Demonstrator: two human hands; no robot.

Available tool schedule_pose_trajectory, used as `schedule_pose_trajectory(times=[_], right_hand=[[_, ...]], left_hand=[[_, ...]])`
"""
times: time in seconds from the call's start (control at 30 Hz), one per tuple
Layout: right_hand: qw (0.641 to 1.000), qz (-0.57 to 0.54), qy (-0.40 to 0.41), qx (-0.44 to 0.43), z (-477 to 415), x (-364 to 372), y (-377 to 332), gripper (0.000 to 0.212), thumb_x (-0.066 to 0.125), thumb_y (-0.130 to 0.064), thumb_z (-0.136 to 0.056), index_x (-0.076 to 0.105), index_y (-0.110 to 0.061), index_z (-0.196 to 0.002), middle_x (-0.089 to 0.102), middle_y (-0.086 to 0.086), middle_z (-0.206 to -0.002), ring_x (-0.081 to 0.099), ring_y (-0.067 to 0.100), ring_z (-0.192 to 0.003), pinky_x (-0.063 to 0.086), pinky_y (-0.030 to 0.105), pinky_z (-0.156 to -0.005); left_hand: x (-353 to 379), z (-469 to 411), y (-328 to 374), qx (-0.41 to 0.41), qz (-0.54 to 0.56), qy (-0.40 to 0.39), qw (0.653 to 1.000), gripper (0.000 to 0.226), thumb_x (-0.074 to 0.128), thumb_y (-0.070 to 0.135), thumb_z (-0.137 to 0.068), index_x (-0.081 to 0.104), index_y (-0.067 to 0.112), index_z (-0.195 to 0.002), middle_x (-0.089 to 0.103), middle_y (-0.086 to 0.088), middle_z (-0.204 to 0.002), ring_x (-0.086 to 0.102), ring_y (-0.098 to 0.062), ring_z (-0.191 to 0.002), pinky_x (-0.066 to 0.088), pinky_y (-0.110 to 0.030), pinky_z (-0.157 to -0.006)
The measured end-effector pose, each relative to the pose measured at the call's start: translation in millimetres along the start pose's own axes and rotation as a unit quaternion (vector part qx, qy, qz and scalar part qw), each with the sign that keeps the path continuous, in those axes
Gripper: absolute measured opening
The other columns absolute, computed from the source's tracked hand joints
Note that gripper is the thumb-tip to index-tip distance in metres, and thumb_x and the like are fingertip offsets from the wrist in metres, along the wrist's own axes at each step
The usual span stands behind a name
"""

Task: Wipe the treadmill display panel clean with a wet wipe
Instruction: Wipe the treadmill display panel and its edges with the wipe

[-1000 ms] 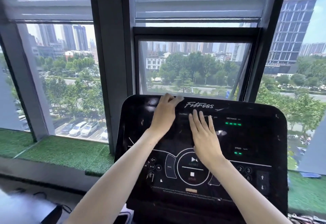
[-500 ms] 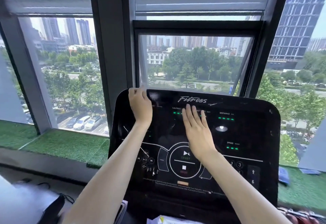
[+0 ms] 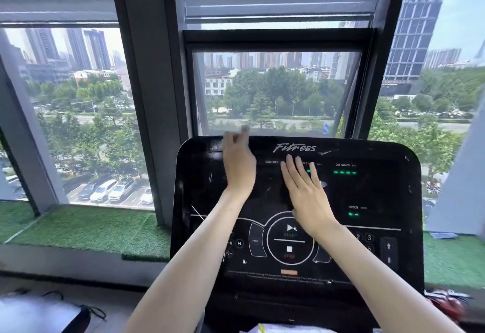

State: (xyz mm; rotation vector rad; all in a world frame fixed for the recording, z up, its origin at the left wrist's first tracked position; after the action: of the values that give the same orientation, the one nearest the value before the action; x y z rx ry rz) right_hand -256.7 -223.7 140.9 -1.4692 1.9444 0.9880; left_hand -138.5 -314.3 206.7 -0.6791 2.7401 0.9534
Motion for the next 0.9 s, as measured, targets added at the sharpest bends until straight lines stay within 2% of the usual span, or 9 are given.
schedule_pose_trajectory(times=[0.07,0.13,0.27,0.33,0.5,0.6,0.7,0.8,0.9], right_hand=[[1.0,-0.004,-0.004,-0.002,0.6,-1.0,2.0,0.096,0.068,0.011,-0.051,0.035,0.002,-0.141,0.032,0.02,-0.148,0.029,0.035,-0.137,0.021,0.052,-0.112],[1.0,-0.007,-0.005,-0.002,1.4,-1.2,2.8,0.097,0.067,0.012,-0.051,0.034,0.002,-0.141,0.031,0.019,-0.149,0.028,0.034,-0.138,0.02,0.052,-0.112],[0.999,-0.031,-0.01,0.013,0.5,1.7,1.1,0.101,0.068,0.014,-0.051,0.03,0.001,-0.143,0.027,0.019,-0.151,0.023,0.035,-0.139,0.016,0.05,-0.113],[0.999,-0.038,-0.012,0.018,0.8,2.9,0.5,0.101,0.068,0.014,-0.052,0.028,0.001,-0.144,0.025,0.018,-0.152,0.021,0.034,-0.14,0.015,0.049,-0.114],[0.999,-0.05,-0.001,0.004,2.7,0.8,3.2,0.099,0.065,0.015,-0.053,0.029,0.001,-0.144,0.025,0.018,-0.152,0.021,0.033,-0.14,0.017,0.05,-0.114],[0.999,-0.047,0.0,-0.001,2.2,-0.1,2.0,0.098,0.07,0.012,-0.05,0.034,0.003,-0.141,0.031,0.02,-0.149,0.028,0.036,-0.138,0.02,0.05,-0.112],[0.999,-0.042,-0.017,-0.02,1.7,-2.3,1.0,0.093,0.068,0.007,-0.062,0.026,0.001,-0.144,0.021,0.019,-0.153,0.019,0.035,-0.141,0.008,0.047,-0.114],[0.996,-0.051,0.0,-0.068,2.4,-9.4,7.9,0.087,0.058,0.006,-0.071,0.018,-0.003,-0.147,0.013,0.015,-0.155,0.01,0.029,-0.143,-0.004,0.043,-0.114],[0.995,-0.062,0.014,-0.073,16.1,-15.8,32.5,0.084,0.057,0.01,-0.063,0.032,-0.001,-0.143,0.029,0.016,-0.15,0.017,0.024,-0.141,0.004,0.043,-0.115]], left_hand=[[29.9,13.1,31.9,0.13,-0.025,-0.118,0.984,0.044,0.047,-0.004,-0.091,0.053,0.018,-0.129,0.042,0.002,-0.097,0.042,-0.014,-0.094,0.046,-0.028,-0.082],[26.4,8.6,24.6,0.149,-0.023,-0.126,0.981,0.044,0.048,-0.003,-0.091,0.054,0.019,-0.129,0.04,0.004,-0.094,0.042,-0.012,-0.092,0.047,-0.029,-0.081],[-38.2,-6.6,-48.6,-0.074,0.067,0.113,0.989,0.037,0.045,-0.004,-0.093,0.061,0.011,-0.123,0.043,-0.004,-0.091,0.049,-0.022,-0.088,0.041,-0.021,-0.084],[-45.6,-1.8,-59.6,-0.137,0.08,0.159,0.974,0.037,0.043,-0.004,-0.094,0.061,0.01,-0.122,0.041,-0.004,-0.093,0.047,-0.022,-0.089,0.036,-0.018,-0.083],[7.1,6.4,11.8,0.105,0.019,-0.056,0.993,0.036,0.047,0.003,-0.096,0.057,0.015,-0.128,0.046,0.0,-0.095,0.045,-0.015,-0.093,0.04,-0.021,-0.088],[-12.1,-2.3,-15.4,-0.012,0.066,0.038,0.997,0.03,0.048,0.008,-0.097,0.061,0.013,-0.123,0.044,0.0,-0.092,0.047,-0.014,-0.085,0.043,-0.019,-0.086],[-14.5,9.1,-21.4,-0.125,0.066,0.133,0.981,0.033,0.047,0.003,-0.096,0.061,0.013,-0.124,0.044,-0.003,-0.093,0.046,-0.013,-0.082,0.042,-0.019,-0.087],[32.6,17.3,42.7,-0.012,0.008,0.011,1.0,0.039,0.043,0.003,-0.097,0.054,0.019,-0.13,0.048,-0.006,-0.105,0.045,-0.017,-0.098,0.043,-0.025,-0.087],[53.0,24.4,74.1,0.082,-0.024,-0.075,0.994,0.038,0.042,0.005,-0.097,0.054,0.019,-0.13,0.046,0.001,-0.099,0.041,-0.01,-0.092,0.038,-0.019,-0.08]])
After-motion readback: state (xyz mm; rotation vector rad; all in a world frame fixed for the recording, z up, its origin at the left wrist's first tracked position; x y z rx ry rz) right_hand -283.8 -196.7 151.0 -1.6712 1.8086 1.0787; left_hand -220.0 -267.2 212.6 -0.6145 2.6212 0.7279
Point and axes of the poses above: each hand's wrist, its own z-axis away from the middle knuckle, its own x-axis out of the palm, y = z × x, the point moved 9 cm from there along -z, towards the middle knuckle
